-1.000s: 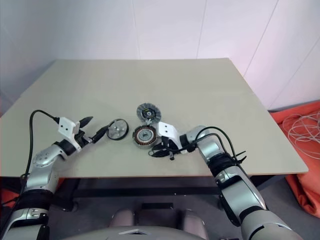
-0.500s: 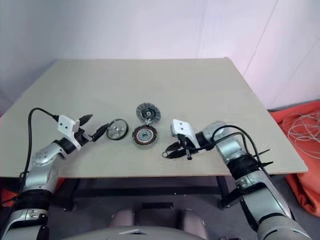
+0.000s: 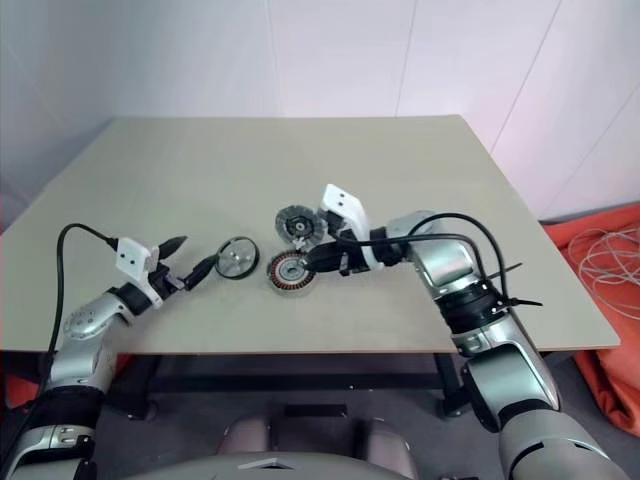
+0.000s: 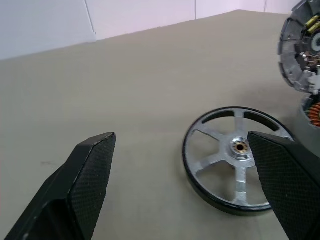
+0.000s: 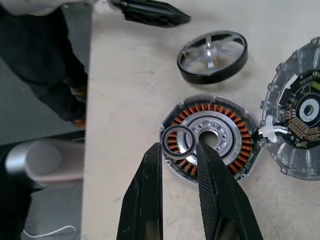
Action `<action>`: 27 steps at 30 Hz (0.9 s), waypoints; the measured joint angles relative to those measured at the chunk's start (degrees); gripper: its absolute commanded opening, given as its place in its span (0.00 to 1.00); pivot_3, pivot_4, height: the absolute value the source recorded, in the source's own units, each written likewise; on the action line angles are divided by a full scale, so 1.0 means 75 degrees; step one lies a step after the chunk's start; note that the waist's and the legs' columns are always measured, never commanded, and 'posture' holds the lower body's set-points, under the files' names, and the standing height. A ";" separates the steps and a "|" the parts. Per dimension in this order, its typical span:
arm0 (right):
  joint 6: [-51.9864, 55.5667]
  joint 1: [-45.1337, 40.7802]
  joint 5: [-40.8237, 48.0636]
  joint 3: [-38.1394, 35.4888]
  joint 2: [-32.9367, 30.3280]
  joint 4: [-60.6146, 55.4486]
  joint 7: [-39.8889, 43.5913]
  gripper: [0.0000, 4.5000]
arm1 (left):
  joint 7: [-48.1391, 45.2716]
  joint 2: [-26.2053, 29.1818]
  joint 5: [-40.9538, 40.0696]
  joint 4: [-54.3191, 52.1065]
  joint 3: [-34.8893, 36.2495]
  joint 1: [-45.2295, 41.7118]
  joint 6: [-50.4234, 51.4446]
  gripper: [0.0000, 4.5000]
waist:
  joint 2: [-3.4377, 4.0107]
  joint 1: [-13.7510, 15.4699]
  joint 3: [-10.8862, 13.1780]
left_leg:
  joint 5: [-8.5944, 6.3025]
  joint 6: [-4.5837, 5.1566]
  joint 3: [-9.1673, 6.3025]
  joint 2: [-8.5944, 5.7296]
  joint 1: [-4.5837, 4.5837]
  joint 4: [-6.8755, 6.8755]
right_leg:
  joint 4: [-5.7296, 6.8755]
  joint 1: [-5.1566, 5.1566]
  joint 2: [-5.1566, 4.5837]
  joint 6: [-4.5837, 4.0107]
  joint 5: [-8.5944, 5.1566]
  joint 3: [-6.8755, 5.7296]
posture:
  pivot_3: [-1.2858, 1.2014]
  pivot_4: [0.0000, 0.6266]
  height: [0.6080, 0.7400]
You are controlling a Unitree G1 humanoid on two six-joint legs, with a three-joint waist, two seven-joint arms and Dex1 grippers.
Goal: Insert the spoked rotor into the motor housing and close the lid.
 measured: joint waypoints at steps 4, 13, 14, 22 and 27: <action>0.0001 -0.0027 -0.0067 0.0103 0.0233 0.0153 -0.0375 0.15 | -0.0378 0.0013 -0.0315 -0.0430 -0.0006 0.0274 0.0158 1.00 | 0.0002 0.0002 0.0002 | 0.0000 0.0000 0.0000 -0.0001 -0.0002 -0.0005 | 0.0000 -0.0002 0.0000 0.0000 0.0000 0.0000 | 0.52 0.00 1.00; -0.0002 -0.0246 -0.0268 0.0247 0.0754 0.0817 -0.1107 0.15 | -0.1483 0.0440 -0.0863 -0.1413 -0.0055 0.1046 0.0684 1.00 | 0.0009 -0.0019 0.0006 | 0.0000 -0.0003 0.0002 0.0000 0.0010 -0.0006 | 0.0002 0.0001 0.0000 0.0000 0.0000 0.0005 | 0.52 0.00 1.00; -0.0001 -0.0259 -0.0295 0.0254 0.0801 0.0876 -0.1163 0.15 | -0.1597 0.0517 -0.0878 -0.1455 -0.0066 0.1112 0.0720 1.00 | 0.0010 -0.0017 0.0006 | 0.0001 -0.0003 0.0002 0.0001 0.0011 -0.0006 | 0.0002 0.0002 0.0000 0.0000 0.0000 0.0006 | 0.52 0.00 1.00; -0.0054 -0.0284 -0.0382 0.0256 0.1012 0.1176 -0.1426 0.15 | -0.2087 0.0709 -0.0892 -0.1651 -0.0154 0.1149 0.0824 1.00 | 0.0014 -0.0029 0.0009 | 0.0002 -0.0005 0.0002 0.0001 0.0017 -0.0006 | 0.0004 0.0005 0.0001 0.0000 0.0000 0.0008 | 0.52 0.00 1.00; -0.0132 -0.0280 -0.0432 0.0260 0.1119 0.1394 -0.1601 0.15 | -0.2185 0.0676 -0.0889 -0.1671 -0.0374 0.1065 0.0860 1.00 | 0.0015 -0.0025 0.0010 | 0.0002 -0.0005 0.0003 0.0000 0.0015 -0.0006 | 0.0004 0.0005 0.0001 -0.0001 0.0000 0.0009 | 0.52 0.00 1.00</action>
